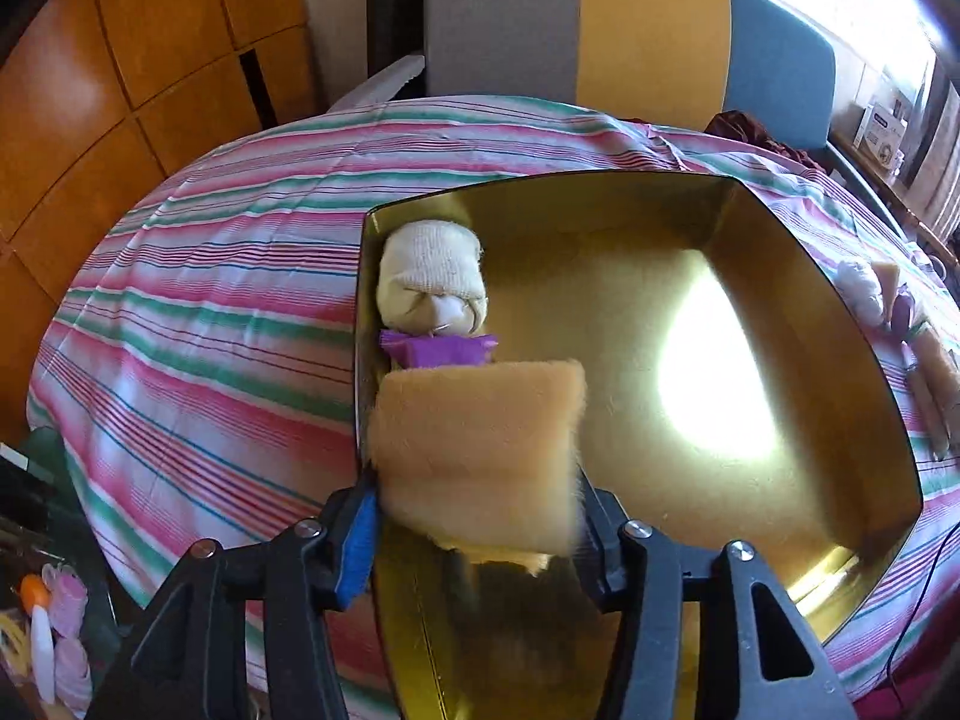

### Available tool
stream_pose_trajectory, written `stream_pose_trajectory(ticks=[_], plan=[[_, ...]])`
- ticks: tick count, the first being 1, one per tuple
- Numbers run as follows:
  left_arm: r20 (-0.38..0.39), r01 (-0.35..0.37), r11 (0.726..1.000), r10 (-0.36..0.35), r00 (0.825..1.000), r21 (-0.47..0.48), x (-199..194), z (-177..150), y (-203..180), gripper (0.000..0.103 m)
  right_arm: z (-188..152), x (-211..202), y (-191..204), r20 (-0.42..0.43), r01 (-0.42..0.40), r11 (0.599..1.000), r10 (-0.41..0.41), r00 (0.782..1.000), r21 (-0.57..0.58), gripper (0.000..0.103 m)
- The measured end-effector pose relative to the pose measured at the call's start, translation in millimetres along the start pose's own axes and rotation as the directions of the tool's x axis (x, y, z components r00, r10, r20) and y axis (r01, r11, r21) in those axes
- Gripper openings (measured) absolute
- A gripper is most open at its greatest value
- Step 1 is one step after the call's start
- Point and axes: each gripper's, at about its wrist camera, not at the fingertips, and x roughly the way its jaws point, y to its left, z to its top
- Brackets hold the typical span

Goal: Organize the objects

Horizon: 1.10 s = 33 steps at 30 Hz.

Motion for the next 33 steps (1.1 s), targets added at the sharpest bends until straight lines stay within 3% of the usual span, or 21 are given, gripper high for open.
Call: stream_pose_trajectory(ticks=[14, 16, 20, 26, 33], plan=[[0.035, 0.004, 1.000, -0.004, 0.999, -0.005, -16.6, -6.7, -0.6, 0.056, -0.1, -1.2, 0.5, 0.006, 0.009, 1.000, -0.009, 1.000, -0.005, 0.051], [0.051, -0.023, 1.000, 0.023, 0.998, -0.001, -19.6, -4.0, -2.6, 0.056, -0.1, -2.2, 0.6, 0.010, 0.013, 1.000, -0.013, 1.000, -0.006, 0.051], [0.092, 0.001, 1.000, -0.002, 0.996, 0.011, -32.3, -2.9, -5.8, 0.057, 1.4, -6.4, -1.1, 0.031, 0.016, 1.000, -0.016, 0.999, 0.001, 0.051], [0.064, -0.015, 0.997, 0.020, 0.998, -0.075, -30.5, -8.0, 10.7, 0.057, 3.2, -8.2, -2.4, 0.042, 0.011, 1.000, -0.012, 0.999, 0.008, 0.051], [0.137, 0.067, 0.984, -0.045, 0.990, -0.163, -52.4, -19.3, 28.8, 0.057, 6.2, -27.7, -12.7, 0.117, -0.007, 0.998, -0.001, 0.993, 0.070, 0.051]])
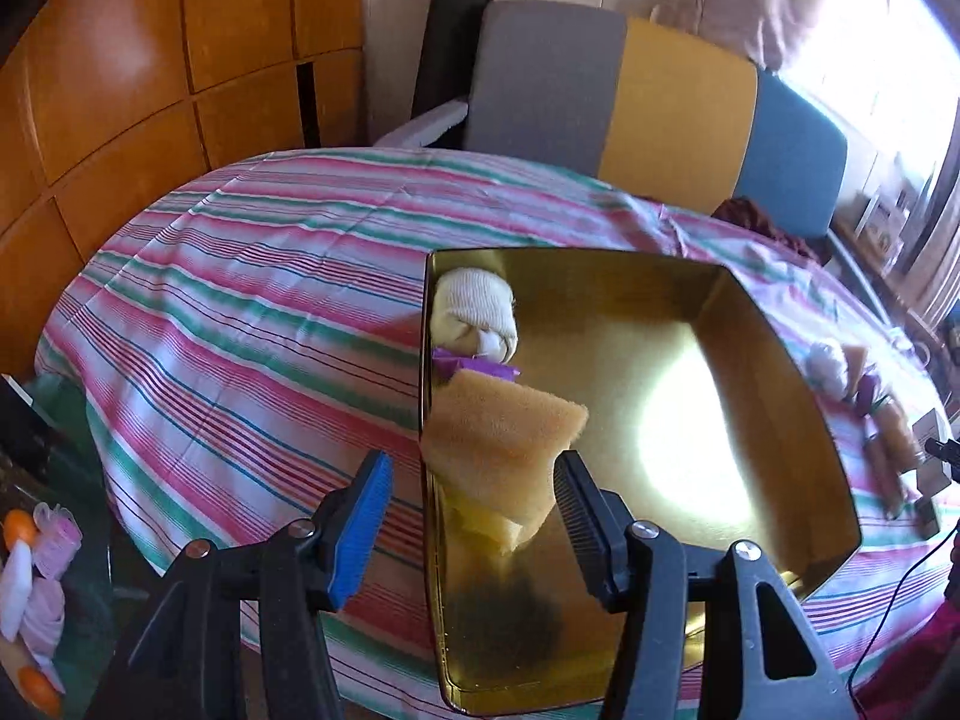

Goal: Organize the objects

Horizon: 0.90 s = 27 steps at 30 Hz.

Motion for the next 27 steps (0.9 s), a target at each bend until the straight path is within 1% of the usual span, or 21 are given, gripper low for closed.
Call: stream_pose_trajectory(ticks=[5, 9, 12, 14, 15, 18, 20, 21, 23, 26, 27], plan=[[0.028, 0.027, 0.999, -0.026, 0.999, -0.036, -6.5, 1.1, 7.8, 0.057, 7.1, -35.0, 3.0, 0.089, -0.030, 0.999, 0.028, 0.996, 0.014, 0.051], [0.043, 0.031, 0.997, -0.028, 0.999, -0.068, -9.3, 1.5, 13.0, 0.057, 7.6, -67.0, 19.3, 0.143, -0.074, 0.997, 0.074, 0.987, -0.009, 0.051], [0.051, 0.036, 0.996, -0.032, 0.998, -0.079, -10.8, -0.2, 15.4, 0.057, 5.9, -89.3, 42.9, 0.160, -0.150, 0.988, 0.155, 0.975, -0.040, 0.051], [0.055, 0.042, 0.994, -0.036, 0.998, -0.098, -11.9, -0.6, 18.7, 0.057, 2.1, -101.9, 67.8, 0.154, -0.214, 0.974, 0.223, 0.962, -0.074, 0.051], [0.058, 0.045, 0.993, -0.039, 0.998, -0.106, -13.1, -0.3, 20.5, 0.057, -0.7, -109.1, 85.0, 0.149, -0.252, 0.962, 0.265, 0.953, -0.103, 0.051], [0.075, 0.052, 0.992, -0.043, 0.996, -0.119, -18.6, 0.3, 26.8, 0.057, -13.3, -127.3, 145.8, 0.116, -0.338, 0.914, 0.369, 0.922, -0.224, 0.051], [0.085, 0.055, 0.990, -0.044, 0.995, -0.133, -22.3, 0.3, 32.6, 0.057, -26.4, -134.7, 192.0, 0.053, -0.403, 0.865, 0.437, 0.898, -0.300, 0.051], [0.090, 0.058, 0.989, -0.045, 0.995, -0.139, -23.9, 0.7, 35.8, 0.057, -32.9, -135.5, 212.9, 0.020, -0.427, 0.842, 0.458, 0.889, -0.330, 0.051], [0.095, 0.058, 0.987, -0.044, 0.994, -0.149, -26.4, 0.3, 41.3, 0.057, -49.3, -132.6, 256.5, -0.052, -0.466, 0.795, 0.486, 0.873, -0.389, 0.051], [0.096, 0.060, 0.985, -0.045, 0.994, -0.162, -28.1, -1.9, 48.6, 0.057, -74.1, -118.6, 309.0, -0.155, -0.499, 0.751, 0.483, 0.862, -0.432, 0.051], [0.096, 0.062, 0.984, -0.047, 0.994, -0.167, -28.2, -3.2, 51.1, 0.057, -83.1, -112.1, 324.8, -0.186, -0.505, 0.742, 0.475, 0.860, -0.440, 0.051]])
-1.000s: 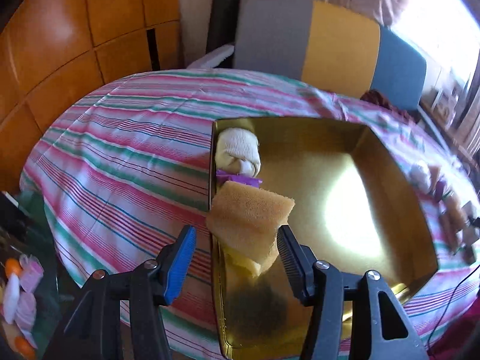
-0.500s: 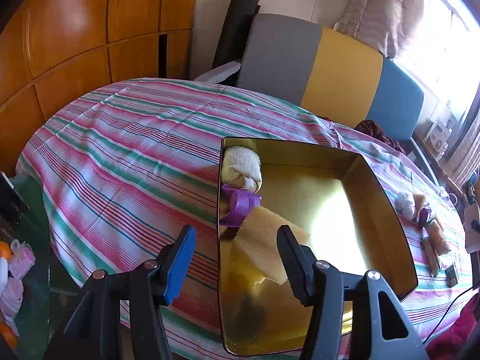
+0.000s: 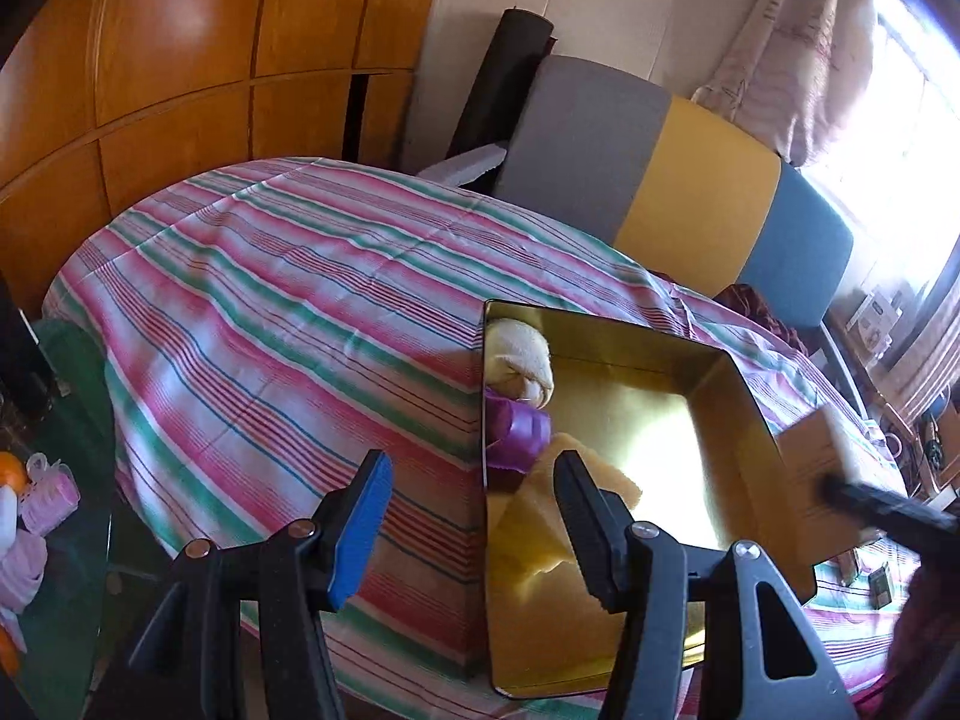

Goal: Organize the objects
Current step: 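Carry the white medicine box to the tray and release it with right gripper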

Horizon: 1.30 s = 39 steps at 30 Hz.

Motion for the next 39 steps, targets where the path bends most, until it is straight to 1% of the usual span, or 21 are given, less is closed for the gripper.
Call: stream_pose_trajectory(ticks=[3, 5, 7, 8, 9, 10, 12, 14, 16, 19, 20, 21, 25, 28, 32, 36, 39], plan=[[-0.013, 0.007, 1.000, -0.007, 1.000, -0.015, 3.0, -2.8, 5.6, 0.057, -2.3, 40.3, 24.5, -0.084, -0.014, 1.000, 0.014, 0.996, 0.003, 0.051], [-0.021, 0.013, 1.000, -0.013, 1.000, -0.022, 5.1, -5.1, 8.1, 0.057, -6.2, 65.3, 35.5, -0.147, -0.014, 1.000, 0.015, 0.989, 0.009, 0.051], [-0.026, 0.016, 1.000, -0.017, 1.000, -0.023, 6.5, -7.4, 9.4, 0.057, -15.1, 81.8, 46.3, -0.193, -0.031, 0.999, 0.034, 0.981, 0.015, 0.052], [-0.030, 0.019, 0.999, -0.019, 0.999, -0.026, 7.2, -8.4, 10.6, 0.057, -19.8, 88.7, 51.1, -0.216, -0.045, 0.999, 0.050, 0.975, 0.029, 0.053], [-0.031, 0.020, 0.999, -0.021, 0.999, -0.028, 7.9, -9.0, 11.1, 0.057, -23.2, 94.4, 55.0, -0.236, -0.073, 0.996, 0.085, 0.968, 0.060, 0.056], [-0.031, 0.021, 0.999, -0.021, 0.999, -0.030, 8.1, -9.3, 11.9, 0.057, -27.2, 98.0, 56.3, -0.251, -0.111, 0.990, 0.130, 0.959, 0.090, 0.057], [-0.031, 0.022, 0.999, -0.023, 0.999, -0.036, 9.0, -8.7, 13.9, 0.057, -34.2, 106.4, 63.0, -0.276, -0.210, 0.968, 0.242, 0.930, 0.139, 0.072], [-0.028, 0.022, 0.999, -0.023, 0.999, -0.043, 8.8, -8.4, 16.1, 0.057, -38.4, 110.3, 68.2, -0.276, -0.291, 0.941, 0.330, 0.903, 0.174, 0.077], [-0.025, 0.020, 0.999, -0.021, 0.999, -0.050, 8.0, -7.8, 18.4, 0.057, -44.0, 113.3, 71.9, -0.273, -0.363, 0.907, 0.413, 0.869, 0.215, 0.078], [-0.016, 0.019, 0.998, -0.020, 1.000, -0.053, 5.8, -7.0, 19.6, 0.057, -50.9, 118.4, 77.3, -0.268, -0.439, 0.863, 0.497, 0.825, 0.249, 0.078], [-0.014, 0.019, 0.998, -0.019, 1.000, -0.053, 5.1, -6.9, 19.3, 0.057, -51.9, 118.8, 78.3, -0.267, -0.451, 0.856, 0.510, 0.818, 0.253, 0.078], [-0.012, 0.019, 0.998, -0.019, 1.000, -0.052, 4.9, -6.7, 18.7, 0.057, -53.3, 119.3, 80.0, -0.266, -0.456, 0.855, 0.512, 0.816, 0.247, 0.078], [-0.007, 0.016, 0.999, -0.016, 1.000, -0.042, 1.4, -6.1, 16.4, 0.057, -56.6, 115.8, 84.4, -0.268, -0.437, 0.875, 0.480, 0.835, 0.207, 0.078], [0.004, 0.014, 0.999, -0.014, 1.000, -0.030, -2.6, -4.7, 12.8, 0.057, -54.3, 104.4, 86.4, -0.256, -0.411, 0.900, 0.435, 0.863, 0.144, 0.080], [0.017, 0.005, 1.000, -0.005, 1.000, -0.010, -7.5, -3.8, 7.0, 0.057, -50.8, 83.7, 88.9, -0.214, -0.326, 0.945, 0.325, 0.921, 0.029, 0.085], [0.027, 0.002, 1.000, -0.003, 1.000, 0.015, -13.5, -5.3, -1.1, 0.057, -48.1, 71.2, 90.6, -0.161, -0.257, 0.965, 0.247, 0.956, -0.043, 0.085], [0.035, 0.001, 0.999, -0.003, 0.999, 0.041, -19.3, -6.6, -9.1, 0.057, -46.7, 60.7, 85.6, -0.111, -0.176, 0.980, 0.165, 0.980, -0.090, 0.085]])
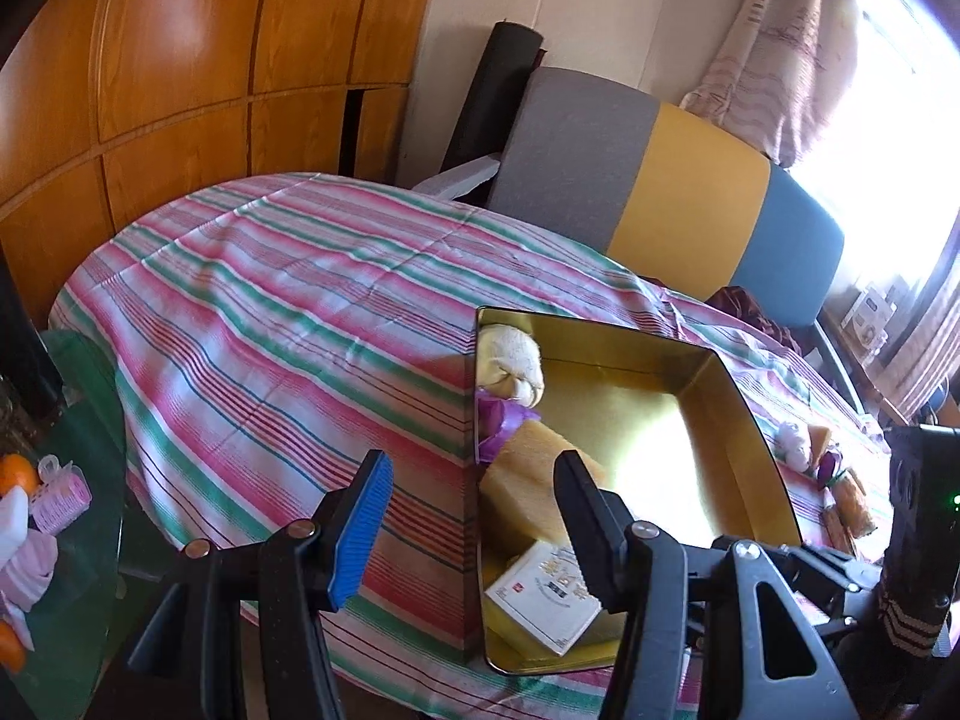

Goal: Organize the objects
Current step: 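Carry the white medicine box to the tray and release it with right gripper, then move the left gripper to the pile and grasp the clear plastic bag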

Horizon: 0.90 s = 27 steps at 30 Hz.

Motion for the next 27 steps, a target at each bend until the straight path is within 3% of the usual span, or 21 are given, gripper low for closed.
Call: stream_pose_trajectory(ticks=[7, 15, 20, 27], plan=[[0.031, -0.001, 0.997, -0.001, 1.000, 0.083, -10.8, -2.4, -23.9, 0.057, -0.7, -19.6, -5.4, 0.079, 0.121, 0.992, -0.118, 0.990, -0.037, 0.085], [0.024, 0.037, 0.986, -0.041, 0.999, 0.160, -14.5, -7.5, -53.5, 0.057, -3.9, -47.4, -32.4, 0.150, 0.229, 0.973, -0.224, 0.963, -0.019, 0.085], [0.003, 0.061, 0.978, -0.063, 0.998, 0.197, -11.5, -10.9, -72.2, 0.056, -7.9, -69.7, -63.1, 0.171, 0.285, 0.958, -0.285, 0.943, 0.029, 0.085], [-0.045, 0.155, 0.958, -0.149, 0.988, 0.241, -5.6, -14.4, -100.4, 0.055, -21.9, -99.6, -123.5, 0.153, 0.376, 0.917, -0.393, 0.907, 0.129, 0.085]])
